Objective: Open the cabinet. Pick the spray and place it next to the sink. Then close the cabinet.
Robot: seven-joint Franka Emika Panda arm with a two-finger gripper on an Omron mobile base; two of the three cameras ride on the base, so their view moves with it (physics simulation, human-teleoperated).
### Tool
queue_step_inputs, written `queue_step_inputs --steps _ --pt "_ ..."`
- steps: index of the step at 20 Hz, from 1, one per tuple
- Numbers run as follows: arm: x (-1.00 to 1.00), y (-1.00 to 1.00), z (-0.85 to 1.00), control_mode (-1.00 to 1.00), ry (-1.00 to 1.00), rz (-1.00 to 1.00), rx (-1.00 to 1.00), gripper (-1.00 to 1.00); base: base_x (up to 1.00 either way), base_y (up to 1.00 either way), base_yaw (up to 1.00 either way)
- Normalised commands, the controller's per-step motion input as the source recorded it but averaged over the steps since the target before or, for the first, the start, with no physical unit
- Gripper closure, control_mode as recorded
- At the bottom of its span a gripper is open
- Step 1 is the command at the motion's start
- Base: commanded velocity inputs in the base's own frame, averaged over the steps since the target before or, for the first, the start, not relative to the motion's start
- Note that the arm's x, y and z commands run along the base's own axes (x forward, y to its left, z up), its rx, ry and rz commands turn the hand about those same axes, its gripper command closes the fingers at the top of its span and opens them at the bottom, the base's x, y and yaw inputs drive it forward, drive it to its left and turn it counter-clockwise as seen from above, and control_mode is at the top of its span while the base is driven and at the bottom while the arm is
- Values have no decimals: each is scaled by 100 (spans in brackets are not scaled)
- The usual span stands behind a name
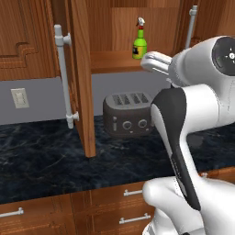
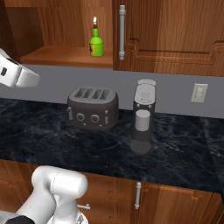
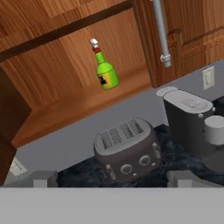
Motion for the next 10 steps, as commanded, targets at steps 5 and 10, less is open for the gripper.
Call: queue_step_inputs --steps 5,10 --pt "34 -35 1 -100 -4 12 -1 -100 0 0 0" --pt "29 -23 2 -100 0 21 -9 -100 0 0 0"
